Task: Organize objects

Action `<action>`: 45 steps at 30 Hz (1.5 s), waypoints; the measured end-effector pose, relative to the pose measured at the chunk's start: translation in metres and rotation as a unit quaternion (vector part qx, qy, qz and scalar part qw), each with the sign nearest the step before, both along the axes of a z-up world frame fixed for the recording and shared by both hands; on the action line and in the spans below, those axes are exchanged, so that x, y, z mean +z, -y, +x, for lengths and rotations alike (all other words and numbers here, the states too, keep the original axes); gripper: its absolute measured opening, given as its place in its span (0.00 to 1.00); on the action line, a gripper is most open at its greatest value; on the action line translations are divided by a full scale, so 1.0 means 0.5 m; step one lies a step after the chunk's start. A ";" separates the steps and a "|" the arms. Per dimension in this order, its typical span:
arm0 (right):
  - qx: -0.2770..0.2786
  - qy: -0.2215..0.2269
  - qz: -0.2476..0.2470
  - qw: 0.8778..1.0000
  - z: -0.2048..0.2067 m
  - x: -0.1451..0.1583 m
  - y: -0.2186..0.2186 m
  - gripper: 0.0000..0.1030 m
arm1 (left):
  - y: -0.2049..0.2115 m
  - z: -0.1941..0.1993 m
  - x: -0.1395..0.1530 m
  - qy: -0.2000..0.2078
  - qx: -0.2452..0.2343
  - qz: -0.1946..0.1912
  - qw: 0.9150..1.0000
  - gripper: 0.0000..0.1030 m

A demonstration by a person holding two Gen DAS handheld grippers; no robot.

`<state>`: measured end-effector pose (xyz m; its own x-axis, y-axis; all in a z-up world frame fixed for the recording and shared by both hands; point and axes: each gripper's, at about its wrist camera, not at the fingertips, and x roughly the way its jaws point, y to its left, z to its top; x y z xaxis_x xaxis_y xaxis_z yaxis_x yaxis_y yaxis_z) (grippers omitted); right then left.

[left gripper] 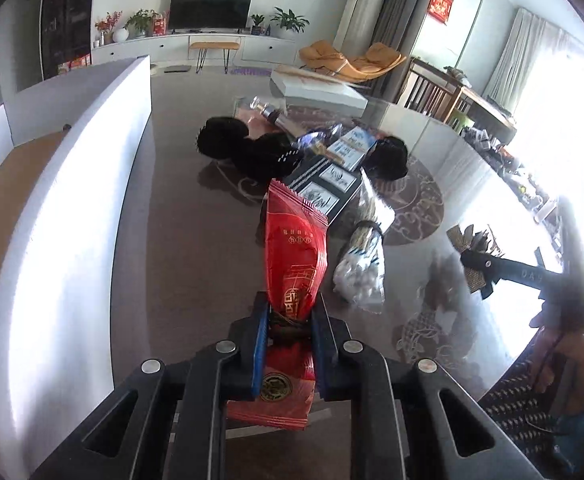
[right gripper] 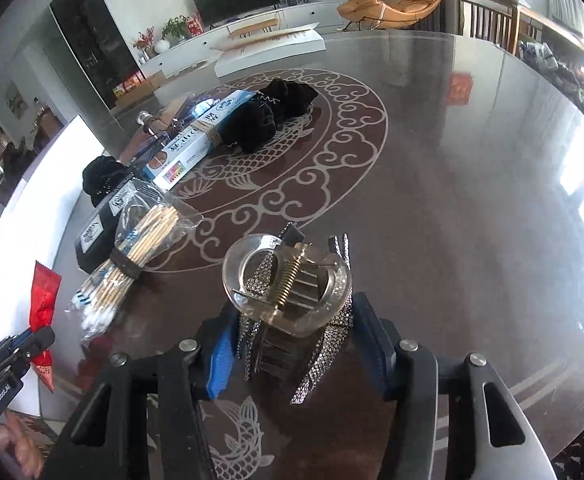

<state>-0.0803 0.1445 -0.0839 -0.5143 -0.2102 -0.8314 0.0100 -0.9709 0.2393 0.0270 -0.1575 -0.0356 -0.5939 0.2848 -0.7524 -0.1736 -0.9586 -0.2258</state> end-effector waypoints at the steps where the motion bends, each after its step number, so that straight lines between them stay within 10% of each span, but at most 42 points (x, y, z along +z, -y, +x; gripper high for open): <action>1: 0.006 0.000 -0.006 1.000 0.003 0.009 0.000 0.52 | 0.005 0.003 0.021 -0.007 0.000 0.011 1.000 0.18; 8: 0.144 -0.037 -0.050 0.988 -0.004 0.151 0.207 0.52 | 0.157 0.040 0.151 -0.046 0.067 0.018 0.997 0.18; 18: 0.405 -0.044 -0.112 0.907 0.018 0.278 0.695 0.53 | 0.462 0.067 0.109 0.047 0.226 -0.066 0.971 0.19; 20: 0.412 -0.014 -0.092 0.907 0.007 0.249 0.758 0.59 | 0.489 0.062 0.084 0.073 0.253 -0.087 0.961 0.30; 22: 0.397 0.008 -0.087 0.913 -0.014 0.221 0.780 0.76 | 0.507 0.065 0.071 0.082 0.292 -0.107 0.947 0.81; 25: 0.366 -0.001 -0.097 0.925 -0.037 0.212 0.739 0.80 | 0.496 0.075 0.088 0.050 0.309 -0.110 0.943 0.86; 34: 0.203 -0.080 0.042 0.975 -0.086 0.105 0.424 0.93 | 0.264 0.031 0.172 -0.041 0.143 -0.045 0.988 0.87; 40: 0.170 -0.025 0.134 0.976 -0.128 -0.030 0.338 0.93 | 0.077 0.017 0.177 -0.040 0.039 -0.027 0.998 0.87; 45: 0.094 -0.014 0.120 0.988 -0.167 -0.051 0.239 0.94 | -0.006 0.019 0.137 -0.002 0.000 -0.014 1.000 0.87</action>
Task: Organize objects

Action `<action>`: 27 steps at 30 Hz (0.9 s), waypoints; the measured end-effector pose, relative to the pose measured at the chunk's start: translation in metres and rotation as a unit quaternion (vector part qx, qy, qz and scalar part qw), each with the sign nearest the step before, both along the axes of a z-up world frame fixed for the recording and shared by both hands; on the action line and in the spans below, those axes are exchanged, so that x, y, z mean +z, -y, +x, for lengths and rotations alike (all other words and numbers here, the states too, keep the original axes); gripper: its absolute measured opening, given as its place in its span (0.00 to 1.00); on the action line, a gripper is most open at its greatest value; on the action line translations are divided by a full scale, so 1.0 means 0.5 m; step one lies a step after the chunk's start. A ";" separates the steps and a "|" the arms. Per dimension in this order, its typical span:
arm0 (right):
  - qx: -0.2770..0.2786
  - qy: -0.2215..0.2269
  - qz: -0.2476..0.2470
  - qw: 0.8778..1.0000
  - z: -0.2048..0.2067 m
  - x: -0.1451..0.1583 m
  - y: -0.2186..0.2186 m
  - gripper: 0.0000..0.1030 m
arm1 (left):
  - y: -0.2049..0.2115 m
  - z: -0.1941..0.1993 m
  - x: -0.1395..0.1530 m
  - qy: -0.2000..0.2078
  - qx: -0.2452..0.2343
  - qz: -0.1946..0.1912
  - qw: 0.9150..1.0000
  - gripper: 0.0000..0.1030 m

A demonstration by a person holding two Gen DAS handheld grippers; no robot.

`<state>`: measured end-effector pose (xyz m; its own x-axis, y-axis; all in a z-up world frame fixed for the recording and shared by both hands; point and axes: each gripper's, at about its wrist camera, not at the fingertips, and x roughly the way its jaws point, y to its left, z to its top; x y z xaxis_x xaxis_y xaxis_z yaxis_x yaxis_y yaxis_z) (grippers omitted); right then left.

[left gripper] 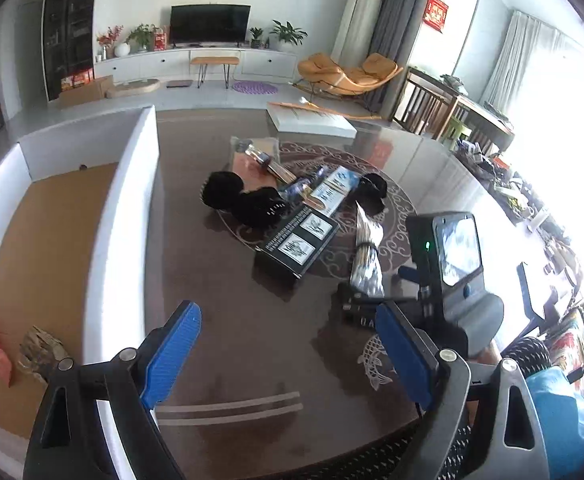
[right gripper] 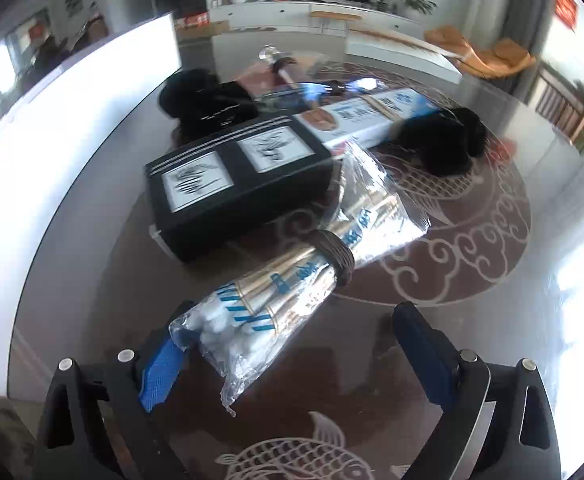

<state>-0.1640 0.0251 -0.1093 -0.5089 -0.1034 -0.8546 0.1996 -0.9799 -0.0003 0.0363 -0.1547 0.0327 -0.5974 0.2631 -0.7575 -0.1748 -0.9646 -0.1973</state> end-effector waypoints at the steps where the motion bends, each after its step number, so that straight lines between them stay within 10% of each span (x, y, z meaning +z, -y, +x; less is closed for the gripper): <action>1: -0.021 0.001 0.003 1.000 -0.013 -0.001 -0.028 0.94 | -0.012 -0.002 -0.010 0.009 -0.006 0.004 1.000 0.87; 13: -0.073 -0.039 -0.014 0.996 0.132 0.020 -0.250 0.96 | -0.071 -0.103 -0.225 0.083 0.006 -0.024 0.996 0.87; 27: -0.106 -0.043 -0.001 0.993 0.146 0.016 -0.275 1.00 | -0.112 -0.127 -0.250 0.070 0.011 -0.113 0.991 1.00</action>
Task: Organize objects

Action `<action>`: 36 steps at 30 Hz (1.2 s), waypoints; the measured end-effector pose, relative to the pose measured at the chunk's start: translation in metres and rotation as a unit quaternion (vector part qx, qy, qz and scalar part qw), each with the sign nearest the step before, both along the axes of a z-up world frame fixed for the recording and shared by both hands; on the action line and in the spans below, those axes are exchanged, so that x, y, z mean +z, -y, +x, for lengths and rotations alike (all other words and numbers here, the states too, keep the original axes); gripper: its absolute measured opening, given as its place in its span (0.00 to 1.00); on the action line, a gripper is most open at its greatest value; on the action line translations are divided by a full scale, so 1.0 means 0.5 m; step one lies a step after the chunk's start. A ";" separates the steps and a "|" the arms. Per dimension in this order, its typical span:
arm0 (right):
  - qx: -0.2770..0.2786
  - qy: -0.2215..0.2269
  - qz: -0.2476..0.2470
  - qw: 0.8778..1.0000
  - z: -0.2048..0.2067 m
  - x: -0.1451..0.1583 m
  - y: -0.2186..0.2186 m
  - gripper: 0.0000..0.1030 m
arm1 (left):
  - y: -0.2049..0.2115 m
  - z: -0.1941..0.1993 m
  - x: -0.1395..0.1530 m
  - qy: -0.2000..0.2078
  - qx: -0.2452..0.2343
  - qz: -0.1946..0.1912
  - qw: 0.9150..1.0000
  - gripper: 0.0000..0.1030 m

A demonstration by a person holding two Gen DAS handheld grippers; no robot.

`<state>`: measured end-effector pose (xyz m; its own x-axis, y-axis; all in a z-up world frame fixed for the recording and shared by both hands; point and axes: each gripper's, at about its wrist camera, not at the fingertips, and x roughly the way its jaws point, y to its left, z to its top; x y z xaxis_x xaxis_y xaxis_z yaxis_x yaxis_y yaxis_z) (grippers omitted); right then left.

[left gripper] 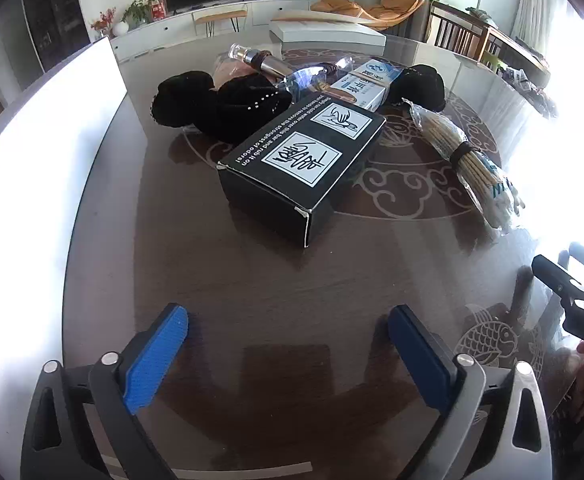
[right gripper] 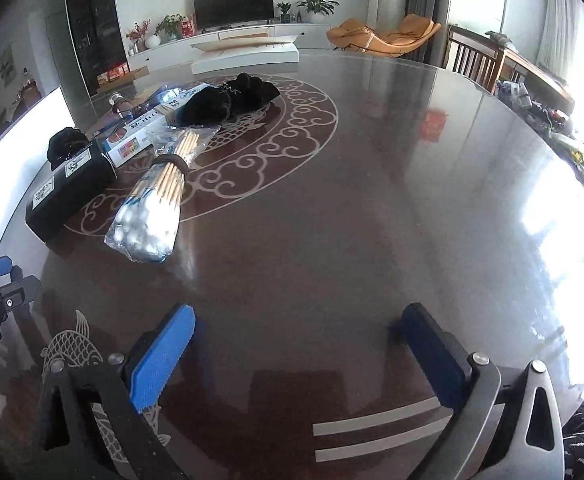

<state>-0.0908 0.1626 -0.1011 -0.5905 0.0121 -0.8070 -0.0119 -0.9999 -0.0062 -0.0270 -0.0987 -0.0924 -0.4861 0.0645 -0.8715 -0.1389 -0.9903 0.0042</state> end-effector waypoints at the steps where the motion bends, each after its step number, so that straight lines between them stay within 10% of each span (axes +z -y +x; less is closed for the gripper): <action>1: -0.003 0.000 0.000 1.000 0.003 0.000 -0.002 1.00 | 0.001 0.000 -0.002 -0.002 0.002 0.000 1.000 1.00; 23: 0.020 -0.015 0.000 1.000 0.030 0.005 -0.002 1.00 | -0.001 -0.011 -0.002 0.009 -0.006 -0.003 1.000 1.00; 36: 0.017 -0.027 0.002 0.999 0.033 0.004 0.000 1.00 | -0.058 -0.175 0.040 -0.004 -0.088 -0.045 0.995 1.00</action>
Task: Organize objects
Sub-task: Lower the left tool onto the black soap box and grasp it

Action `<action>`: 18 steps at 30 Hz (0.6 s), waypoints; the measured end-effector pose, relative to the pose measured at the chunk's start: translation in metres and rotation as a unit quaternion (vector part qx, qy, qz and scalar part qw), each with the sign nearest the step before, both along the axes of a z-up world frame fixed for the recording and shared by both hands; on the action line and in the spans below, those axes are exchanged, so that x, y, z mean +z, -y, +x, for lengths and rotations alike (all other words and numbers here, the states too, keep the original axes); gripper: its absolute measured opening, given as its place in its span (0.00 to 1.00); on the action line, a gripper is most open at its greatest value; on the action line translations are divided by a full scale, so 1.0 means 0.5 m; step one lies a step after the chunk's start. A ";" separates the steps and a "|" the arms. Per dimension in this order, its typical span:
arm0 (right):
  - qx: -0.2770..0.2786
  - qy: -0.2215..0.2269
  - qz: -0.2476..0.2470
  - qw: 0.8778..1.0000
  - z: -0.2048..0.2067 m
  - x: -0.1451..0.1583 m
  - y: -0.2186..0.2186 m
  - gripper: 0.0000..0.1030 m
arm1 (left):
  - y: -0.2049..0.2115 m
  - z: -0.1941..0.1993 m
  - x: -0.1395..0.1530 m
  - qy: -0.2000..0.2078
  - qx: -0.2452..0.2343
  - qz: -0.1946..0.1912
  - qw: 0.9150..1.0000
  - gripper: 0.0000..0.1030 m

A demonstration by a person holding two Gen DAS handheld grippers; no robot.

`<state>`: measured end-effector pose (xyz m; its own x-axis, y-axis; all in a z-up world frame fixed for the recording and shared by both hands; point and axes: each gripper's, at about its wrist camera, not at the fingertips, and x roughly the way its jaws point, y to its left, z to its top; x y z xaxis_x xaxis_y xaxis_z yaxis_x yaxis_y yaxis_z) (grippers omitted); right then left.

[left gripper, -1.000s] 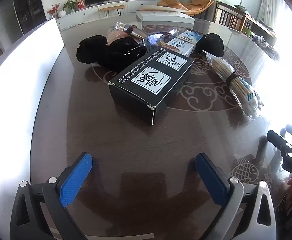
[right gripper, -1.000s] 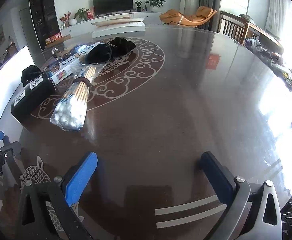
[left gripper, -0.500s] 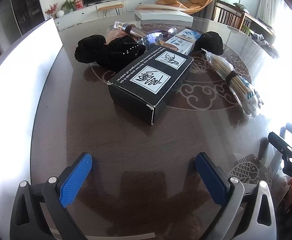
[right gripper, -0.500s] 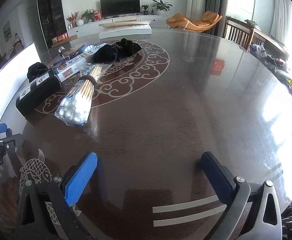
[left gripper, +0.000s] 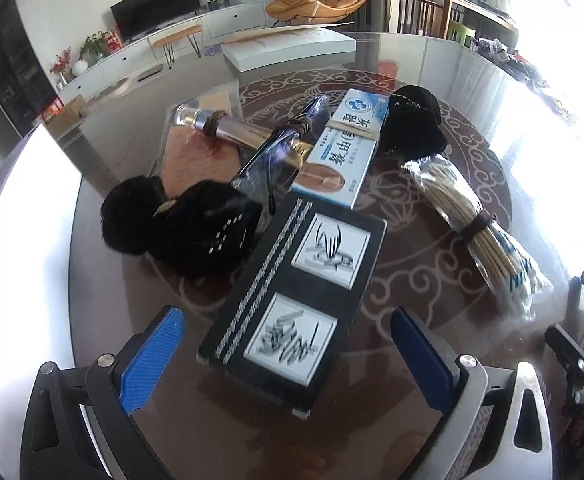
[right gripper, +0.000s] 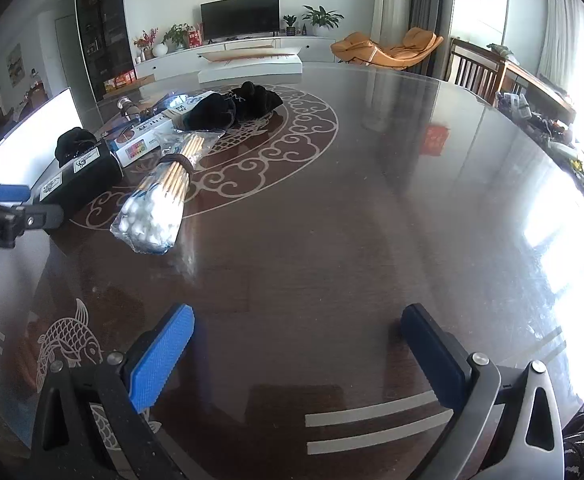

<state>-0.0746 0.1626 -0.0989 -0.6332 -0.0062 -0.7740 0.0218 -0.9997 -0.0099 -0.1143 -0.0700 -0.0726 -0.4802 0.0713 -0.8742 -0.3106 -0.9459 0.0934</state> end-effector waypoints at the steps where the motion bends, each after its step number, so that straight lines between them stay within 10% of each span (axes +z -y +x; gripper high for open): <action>1: 0.000 0.000 0.000 1.000 0.000 0.000 0.000 1.00 | -0.006 -0.015 -0.003 0.004 -0.003 0.000 1.000 1.00; 7: 0.000 -0.002 0.000 1.000 -0.001 0.001 0.000 1.00 | -0.031 0.003 0.006 -0.025 -0.010 -0.003 1.000 0.58; 18: 0.000 -0.002 0.000 1.000 -0.002 0.000 0.000 1.00 | 0.022 0.171 -0.014 0.016 0.055 0.044 0.997 0.66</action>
<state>-0.0755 0.1624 -0.0988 -0.6360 -0.0060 -0.7717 0.0223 -0.9997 -0.0106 -0.0291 -0.0812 -0.0794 -0.4617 0.0966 -0.8818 -0.2061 -0.9785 0.0007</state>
